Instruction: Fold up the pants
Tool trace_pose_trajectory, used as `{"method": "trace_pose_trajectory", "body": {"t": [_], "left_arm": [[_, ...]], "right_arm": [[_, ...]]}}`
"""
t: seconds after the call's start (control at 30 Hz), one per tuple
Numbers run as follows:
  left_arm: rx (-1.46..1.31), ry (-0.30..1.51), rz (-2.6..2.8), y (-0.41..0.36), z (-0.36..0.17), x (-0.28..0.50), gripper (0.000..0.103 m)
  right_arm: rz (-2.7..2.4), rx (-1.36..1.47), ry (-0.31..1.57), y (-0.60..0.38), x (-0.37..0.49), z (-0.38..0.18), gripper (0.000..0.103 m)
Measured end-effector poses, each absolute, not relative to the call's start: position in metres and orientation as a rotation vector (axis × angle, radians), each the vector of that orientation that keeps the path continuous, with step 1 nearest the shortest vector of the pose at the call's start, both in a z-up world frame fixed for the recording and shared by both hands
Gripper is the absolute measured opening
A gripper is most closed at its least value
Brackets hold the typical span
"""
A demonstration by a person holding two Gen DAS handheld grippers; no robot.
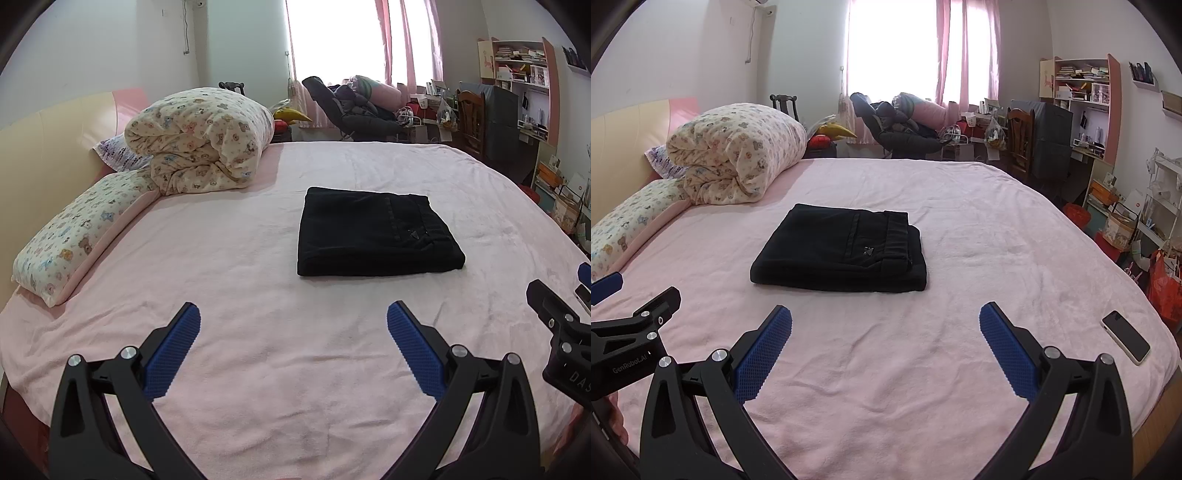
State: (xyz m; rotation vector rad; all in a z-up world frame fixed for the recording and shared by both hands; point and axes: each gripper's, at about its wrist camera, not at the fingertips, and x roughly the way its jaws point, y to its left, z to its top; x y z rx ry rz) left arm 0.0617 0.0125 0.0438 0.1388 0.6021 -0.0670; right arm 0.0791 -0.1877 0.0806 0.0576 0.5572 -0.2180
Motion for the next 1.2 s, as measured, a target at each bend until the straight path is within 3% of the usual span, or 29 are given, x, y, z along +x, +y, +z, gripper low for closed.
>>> {"method": "trace_pose_trajectory", "body": {"t": [1.2], "left_arm": [[0.156,0.597,-0.077,0.0161,0.0432,0.0633,0.101]], "right_arm": [[-0.208,0.059,0.562,-0.1836,0.0799,0.0769,0.102]]}}
